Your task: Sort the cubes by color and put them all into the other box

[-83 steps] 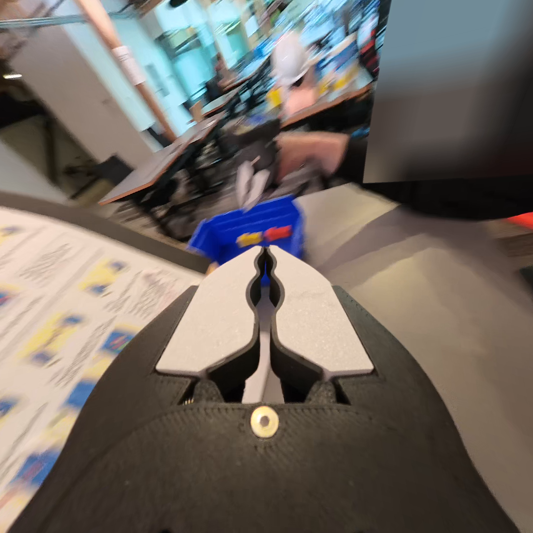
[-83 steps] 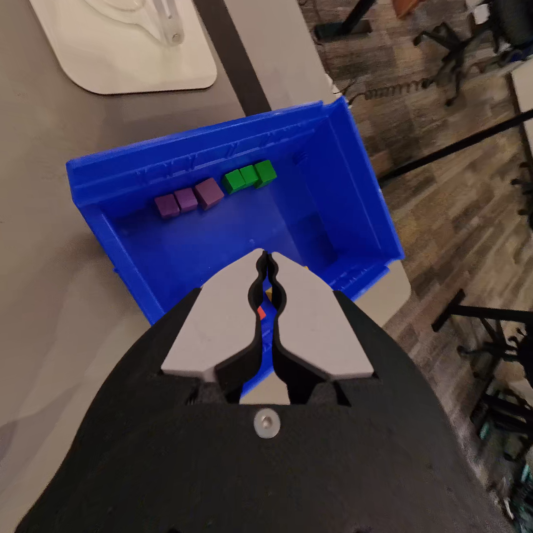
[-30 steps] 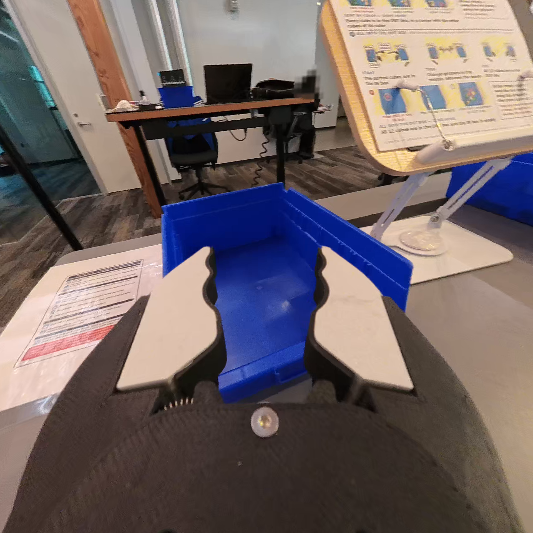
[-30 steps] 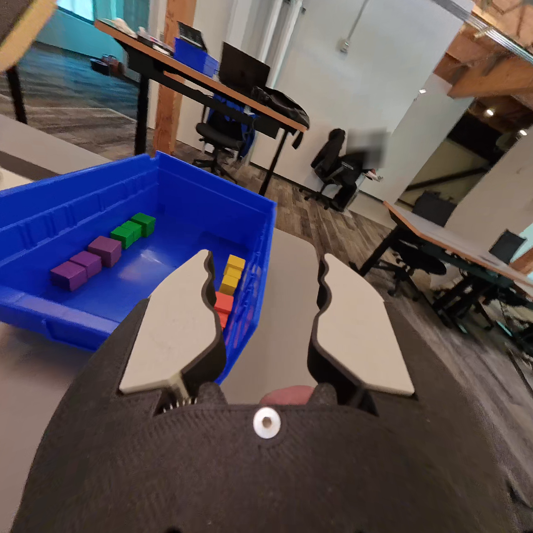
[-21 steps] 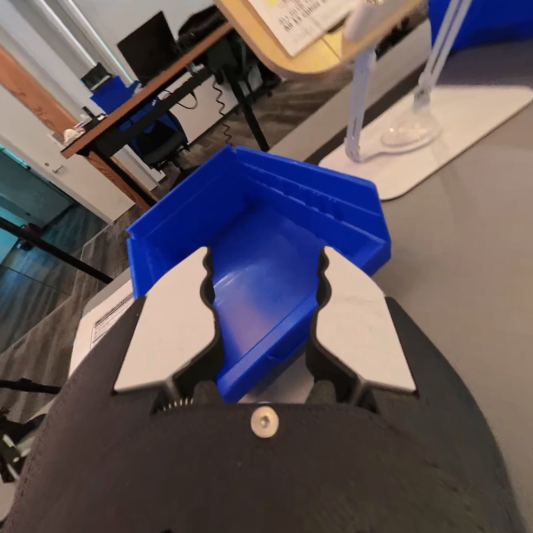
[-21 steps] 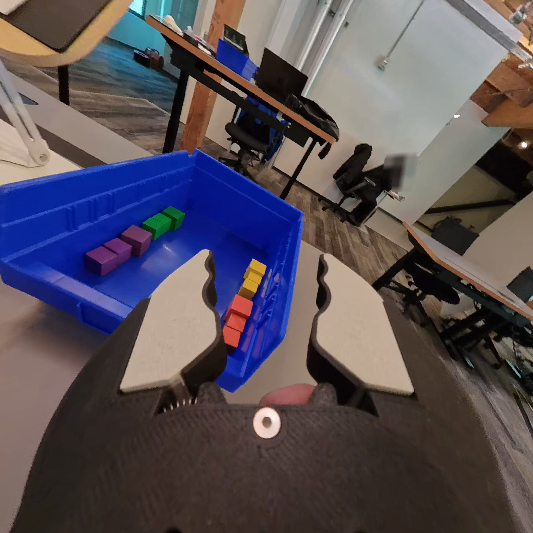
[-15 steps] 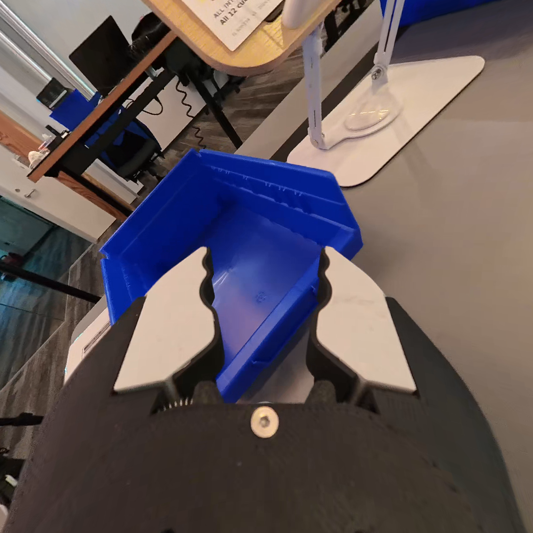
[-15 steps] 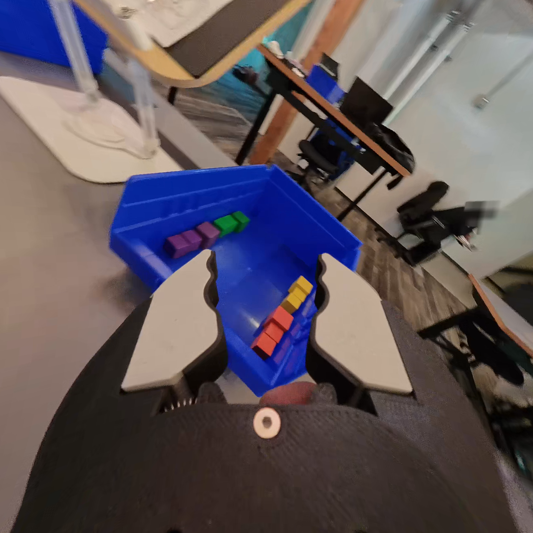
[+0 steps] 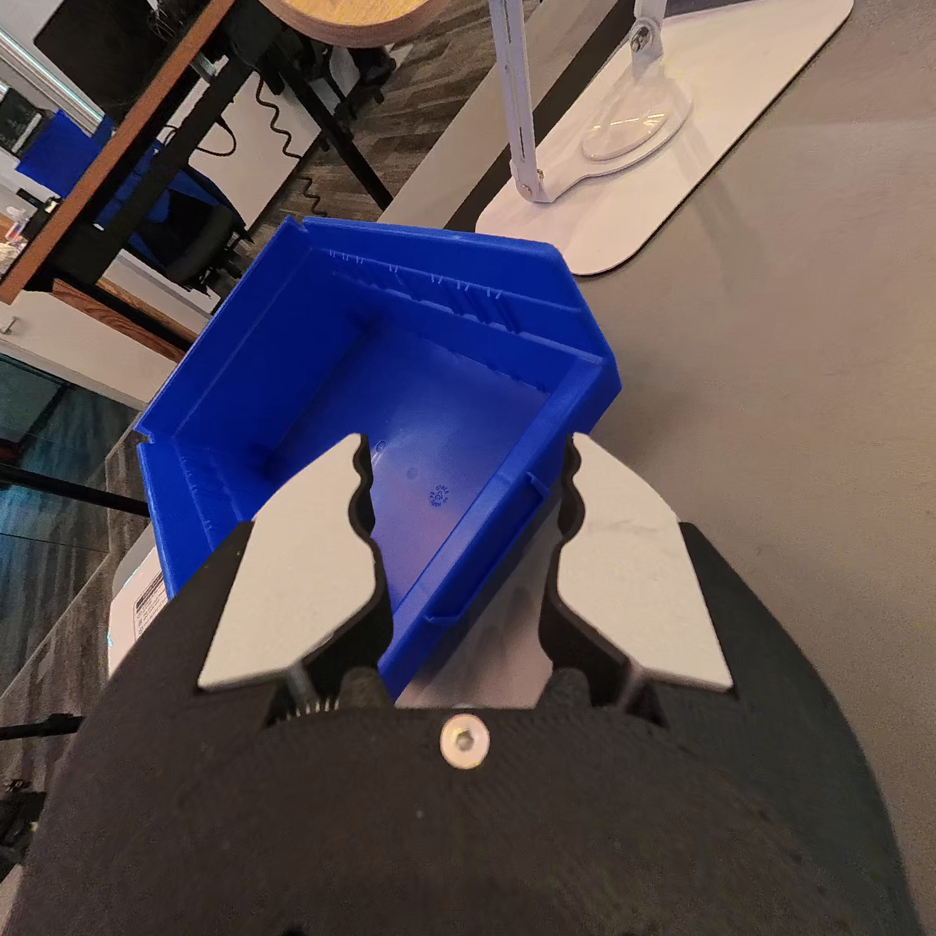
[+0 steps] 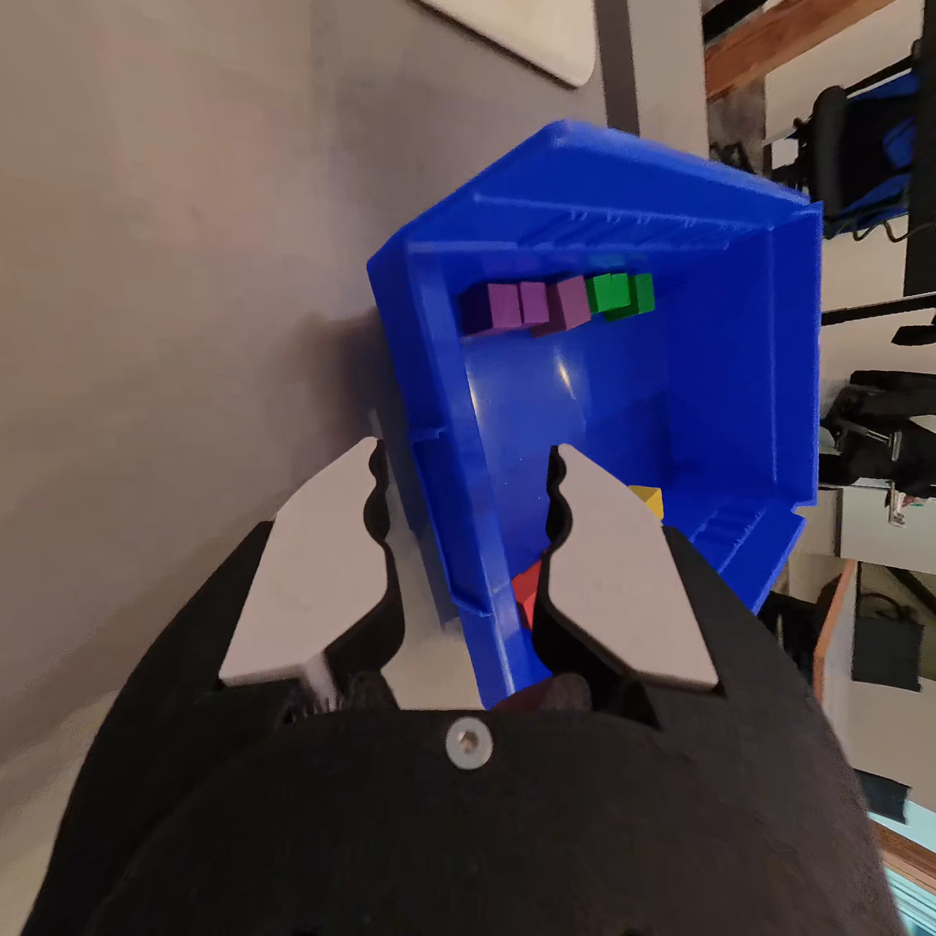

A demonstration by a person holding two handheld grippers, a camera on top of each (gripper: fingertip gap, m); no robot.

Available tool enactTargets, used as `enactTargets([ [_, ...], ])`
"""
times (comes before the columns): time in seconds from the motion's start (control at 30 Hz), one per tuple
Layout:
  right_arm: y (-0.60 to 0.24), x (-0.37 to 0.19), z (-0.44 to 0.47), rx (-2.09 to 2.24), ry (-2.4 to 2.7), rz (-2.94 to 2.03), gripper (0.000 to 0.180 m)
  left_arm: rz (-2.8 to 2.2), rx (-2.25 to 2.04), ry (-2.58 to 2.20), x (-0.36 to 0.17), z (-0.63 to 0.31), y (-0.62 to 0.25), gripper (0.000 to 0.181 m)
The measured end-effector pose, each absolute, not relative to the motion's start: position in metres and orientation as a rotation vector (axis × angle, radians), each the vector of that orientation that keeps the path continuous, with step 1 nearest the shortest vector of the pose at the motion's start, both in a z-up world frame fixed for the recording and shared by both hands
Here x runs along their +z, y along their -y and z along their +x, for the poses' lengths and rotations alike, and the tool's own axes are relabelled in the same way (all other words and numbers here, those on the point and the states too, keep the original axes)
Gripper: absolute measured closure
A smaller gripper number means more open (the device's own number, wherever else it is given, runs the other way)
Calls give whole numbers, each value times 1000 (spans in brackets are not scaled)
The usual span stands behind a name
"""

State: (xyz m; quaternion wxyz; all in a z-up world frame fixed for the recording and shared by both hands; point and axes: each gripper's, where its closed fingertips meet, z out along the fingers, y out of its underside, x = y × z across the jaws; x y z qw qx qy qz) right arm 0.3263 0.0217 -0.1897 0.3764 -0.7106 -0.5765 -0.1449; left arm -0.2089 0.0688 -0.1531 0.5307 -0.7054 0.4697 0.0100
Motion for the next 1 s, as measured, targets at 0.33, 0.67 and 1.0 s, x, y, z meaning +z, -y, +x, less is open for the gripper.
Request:
enactTargets([
  [0.33,-32,-226,350,-487,1715,-1968,149,-1702,44,-1136,-157,-212,-68,111],
  [0.67,-32,-227,348,-508,1751,-1931,150,-1716,58,-1129,-160,-215,-70,112],
  [1.0,2,-227,330,-503,1766,-1969,151,-1703,50,-1113,-156,-214,-68,113],
])
